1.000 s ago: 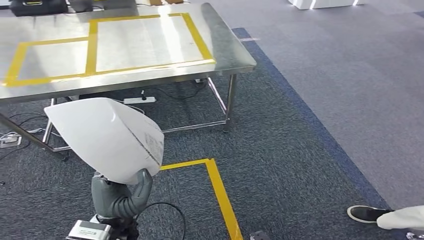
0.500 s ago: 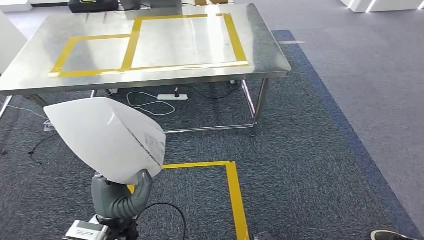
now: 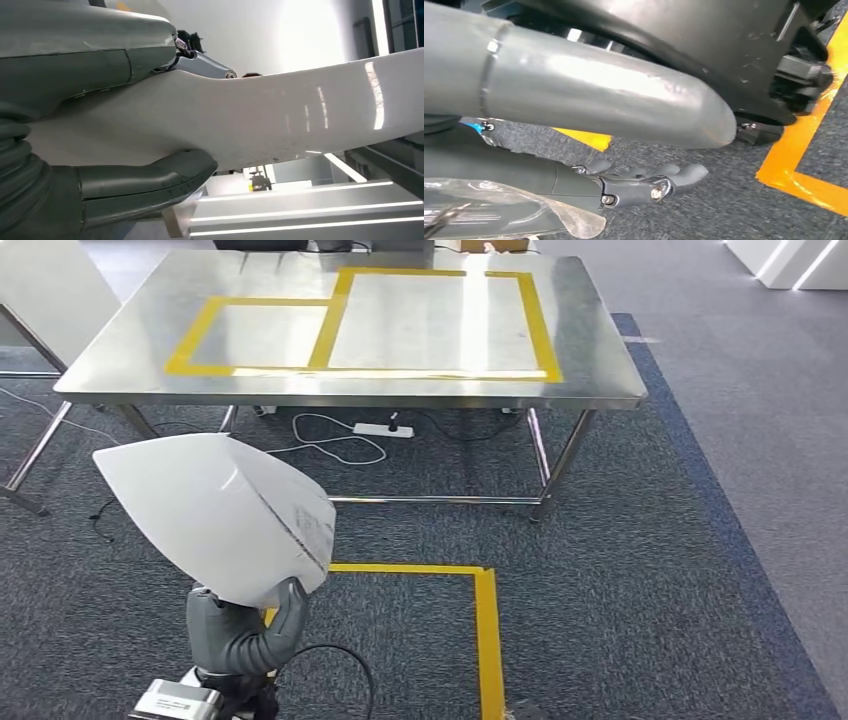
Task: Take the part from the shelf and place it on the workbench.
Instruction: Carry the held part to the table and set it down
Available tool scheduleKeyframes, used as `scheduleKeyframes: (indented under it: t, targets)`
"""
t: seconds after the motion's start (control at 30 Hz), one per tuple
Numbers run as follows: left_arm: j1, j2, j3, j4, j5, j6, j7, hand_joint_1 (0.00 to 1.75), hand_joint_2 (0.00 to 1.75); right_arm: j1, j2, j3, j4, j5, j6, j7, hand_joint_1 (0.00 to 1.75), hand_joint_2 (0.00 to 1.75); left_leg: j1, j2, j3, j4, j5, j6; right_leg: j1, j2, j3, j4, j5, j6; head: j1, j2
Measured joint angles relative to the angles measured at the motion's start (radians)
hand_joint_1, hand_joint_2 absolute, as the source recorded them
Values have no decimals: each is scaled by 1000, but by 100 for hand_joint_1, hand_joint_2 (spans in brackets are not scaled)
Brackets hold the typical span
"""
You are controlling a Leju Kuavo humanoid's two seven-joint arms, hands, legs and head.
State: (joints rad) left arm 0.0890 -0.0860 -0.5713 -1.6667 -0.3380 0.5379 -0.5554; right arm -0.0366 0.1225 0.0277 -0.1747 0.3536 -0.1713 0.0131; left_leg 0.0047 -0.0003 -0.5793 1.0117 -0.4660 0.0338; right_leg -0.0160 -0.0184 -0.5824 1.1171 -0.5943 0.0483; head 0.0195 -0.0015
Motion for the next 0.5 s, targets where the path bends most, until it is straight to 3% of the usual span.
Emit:
scheduleKeyframes:
  t: [0.07,0.1,0.13,0.2,0.27,0.3,0.43,0.5]
  targets:
    - [-1,0,-2,0,0,0,0,175,175,3,0,0,0,0,0,1,0,0,0,-4,0,0,-2,6,0,13,-73,131,-47,3,1,0]
    - [-1,0,-2,0,0,0,0,175,175,5,0,0,0,0,0,1,0,0,-1,-8,1,1,-4,7,0,14,-97,166,-48,4,1,0]
    - [-1,0,-2,1,0,0,0,175,175,6,0,0,0,0,0,1,0,0,-1,-11,3,1,-5,6,0,15,-102,161,-29,4,1,0]
    - [-1,0,-3,1,0,0,0,175,175,6,0,0,0,0,0,1,0,0,-1,-19,8,2,-9,2,-2,16,-58,46,49,2,1,0]
    - [-1,0,-3,1,0,0,0,175,175,4,0,-1,0,0,0,1,0,0,-5,-24,10,7,-15,-7,-2,23,-3,-71,94,-4,1,0]
    - [-1,1,-3,1,0,0,0,175,175,3,0,-1,0,0,0,1,0,0,-6,-25,9,9,-17,-12,-1,26,11,-96,98,-7,1,0]
    - [-2,3,-3,0,2,-1,0,175,175,5,0,-2,0,0,0,0,0,0,-4,-22,5,26,-30,-30,-2,25,23,-107,95,-27,-2,0]
    - [-2,4,-3,0,2,0,0,175,175,4,0,-3,0,0,0,0,0,0,-1,-15,-32,111,-75,-42,-5,20,31,-111,93,-38,-6,0]
